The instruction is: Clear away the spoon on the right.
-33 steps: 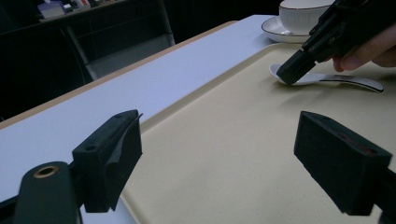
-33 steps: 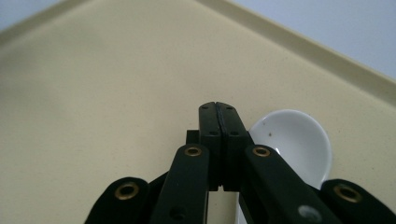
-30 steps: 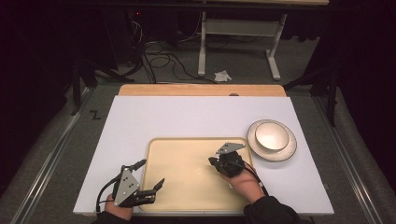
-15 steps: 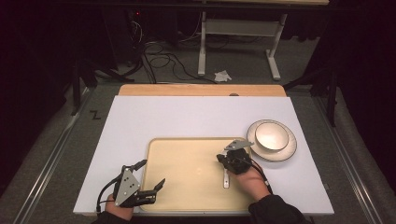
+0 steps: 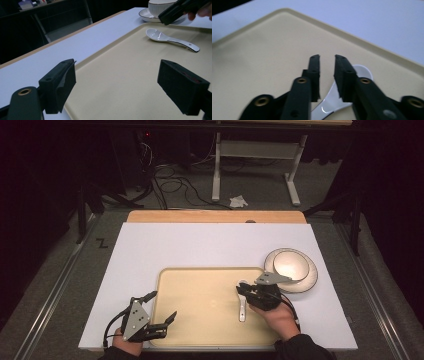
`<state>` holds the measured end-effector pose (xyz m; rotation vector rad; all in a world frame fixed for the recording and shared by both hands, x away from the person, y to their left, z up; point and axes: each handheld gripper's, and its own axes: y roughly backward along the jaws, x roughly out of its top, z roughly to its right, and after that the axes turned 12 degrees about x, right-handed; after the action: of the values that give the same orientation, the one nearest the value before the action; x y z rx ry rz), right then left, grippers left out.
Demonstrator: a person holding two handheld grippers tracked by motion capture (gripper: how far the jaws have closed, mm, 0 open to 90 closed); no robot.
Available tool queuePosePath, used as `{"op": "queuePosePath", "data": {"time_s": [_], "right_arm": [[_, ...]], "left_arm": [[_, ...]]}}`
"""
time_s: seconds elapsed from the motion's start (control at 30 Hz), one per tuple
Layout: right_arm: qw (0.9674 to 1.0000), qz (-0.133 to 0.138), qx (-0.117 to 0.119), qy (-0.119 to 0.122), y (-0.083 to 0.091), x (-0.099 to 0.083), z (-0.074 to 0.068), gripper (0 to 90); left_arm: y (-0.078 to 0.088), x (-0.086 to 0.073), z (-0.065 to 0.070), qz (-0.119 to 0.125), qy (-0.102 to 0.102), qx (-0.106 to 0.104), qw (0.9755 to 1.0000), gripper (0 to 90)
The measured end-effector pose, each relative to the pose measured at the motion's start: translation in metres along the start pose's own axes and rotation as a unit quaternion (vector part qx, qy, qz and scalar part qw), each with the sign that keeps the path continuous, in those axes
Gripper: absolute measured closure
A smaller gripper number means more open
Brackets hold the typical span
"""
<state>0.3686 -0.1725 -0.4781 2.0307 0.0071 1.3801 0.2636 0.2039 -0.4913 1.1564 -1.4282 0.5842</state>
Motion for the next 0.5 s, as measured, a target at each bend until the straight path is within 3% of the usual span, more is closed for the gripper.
{"op": "queuePosePath", "data": {"time_s": [0.17, 0.27, 0.33, 0.4, 0.5], "right_arm": [[0.9988, 0.047, -0.008, 0.007, 0.032, -0.011, -0.002, 45.0], [0.9967, 0.081, -0.004, 0.0, 0.052, -0.017, 0.002, 34.6], [0.995, 0.1, -0.005, 0.008, 0.064, -0.02, 0.003, 27.5], [0.993, 0.116, -0.021, 0.012, 0.075, -0.024, 0.004, 17.4], [0.9917, 0.122, -0.038, 0.014, 0.087, -0.032, 0.005, 9.3]], "left_arm": [[0.0, 0.0, 0.0, -0.002, 0.001, -0.001, 1.0, 15.8], [0.0, 0.0, -0.001, -0.003, 0.005, 0.002, 1.0, 15.8], [-0.001, -0.001, -0.001, -0.004, 0.005, 0.003, 1.0, 15.8], [-0.001, -0.001, -0.002, -0.005, 0.007, 0.004, 1.0, 15.8], [-0.001, -0.001, -0.002, -0.006, 0.008, 0.005, 0.9999, 15.8]]}}
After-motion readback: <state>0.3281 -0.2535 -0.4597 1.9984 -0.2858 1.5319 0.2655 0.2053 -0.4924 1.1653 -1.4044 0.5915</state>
